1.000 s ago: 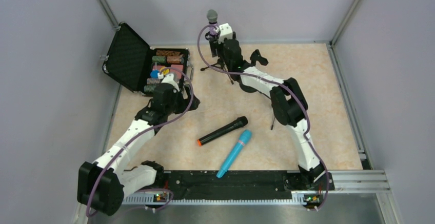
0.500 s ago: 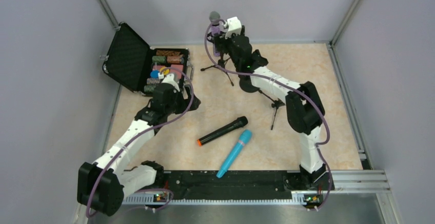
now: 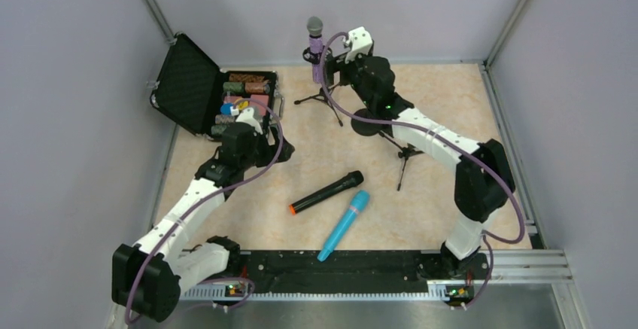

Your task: Attach the microphones to the stand

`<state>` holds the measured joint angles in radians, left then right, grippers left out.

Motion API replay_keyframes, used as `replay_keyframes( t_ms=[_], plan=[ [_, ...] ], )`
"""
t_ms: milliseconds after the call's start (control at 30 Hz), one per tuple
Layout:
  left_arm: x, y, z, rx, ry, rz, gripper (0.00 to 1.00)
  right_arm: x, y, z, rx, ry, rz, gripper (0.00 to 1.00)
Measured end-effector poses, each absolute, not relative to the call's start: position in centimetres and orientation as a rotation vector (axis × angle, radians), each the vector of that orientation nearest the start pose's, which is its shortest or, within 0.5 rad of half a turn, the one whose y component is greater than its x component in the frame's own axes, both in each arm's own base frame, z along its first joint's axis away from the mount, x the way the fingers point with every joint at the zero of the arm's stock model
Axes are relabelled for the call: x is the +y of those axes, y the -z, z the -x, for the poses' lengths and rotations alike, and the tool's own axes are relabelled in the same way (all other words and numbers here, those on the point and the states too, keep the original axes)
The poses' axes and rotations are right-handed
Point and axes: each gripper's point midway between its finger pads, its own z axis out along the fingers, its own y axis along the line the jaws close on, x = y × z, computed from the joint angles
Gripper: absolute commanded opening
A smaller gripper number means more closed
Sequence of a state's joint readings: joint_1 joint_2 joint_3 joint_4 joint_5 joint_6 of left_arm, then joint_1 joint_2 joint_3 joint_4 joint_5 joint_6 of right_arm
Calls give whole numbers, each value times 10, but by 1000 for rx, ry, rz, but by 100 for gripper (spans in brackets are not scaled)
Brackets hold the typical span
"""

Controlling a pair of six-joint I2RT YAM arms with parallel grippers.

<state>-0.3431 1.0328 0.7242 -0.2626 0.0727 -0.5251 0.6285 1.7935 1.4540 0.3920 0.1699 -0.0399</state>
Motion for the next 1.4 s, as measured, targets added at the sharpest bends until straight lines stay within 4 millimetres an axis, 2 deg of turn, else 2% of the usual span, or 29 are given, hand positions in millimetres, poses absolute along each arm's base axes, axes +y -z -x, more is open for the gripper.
replay_keyframes(
  t_ms=[100, 200, 267, 333, 533, 600, 733, 867, 933, 1033, 1133, 1267, 1400],
  plan=[
    [-142, -161, -294, 2186, 588, 151, 94, 309, -329, -466, 1481, -378, 400, 87],
    [-144, -166, -294, 2169, 607, 139, 94, 303, -341, -445, 1483, -423, 439, 94],
    [-147, -172, -295, 2149, 625, 129, 94, 298, -345, -431, 1490, -444, 469, 99],
    [-149, -177, -295, 2129, 645, 114, 93, 290, -343, -417, 1507, -460, 492, 99],
    [-152, -191, -291, 2086, 677, 80, 93, 249, -316, -383, 1604, -503, 477, 99],
    [-152, -199, -290, 2057, 682, 68, 93, 231, -301, -371, 1655, -506, 443, 99],
    [-150, -219, -286, 1992, 694, 53, 93, 209, -285, -351, 1723, -511, 386, 99],
    [-152, -241, -287, 1921, 720, 38, 93, 194, -290, -332, 1744, -523, 332, 99],
    [-154, -246, -287, 1906, 736, 32, 93, 180, -293, -325, 1747, -516, 290, 99],
    [-157, -245, -287, 1915, 760, 41, 93, 161, -295, -323, 1756, -496, 231, 99],
    [-163, -240, -289, 1935, 793, 54, 93, 142, -287, -328, 1793, -462, 174, 99],
    [-171, -227, -292, 1978, 837, 66, 93, 131, -261, -339, 1882, -425, 152, 99],
    [-181, -208, -294, 2047, 885, 71, 93, 131, -233, -357, 1985, -421, 187, 99]
  ],
)
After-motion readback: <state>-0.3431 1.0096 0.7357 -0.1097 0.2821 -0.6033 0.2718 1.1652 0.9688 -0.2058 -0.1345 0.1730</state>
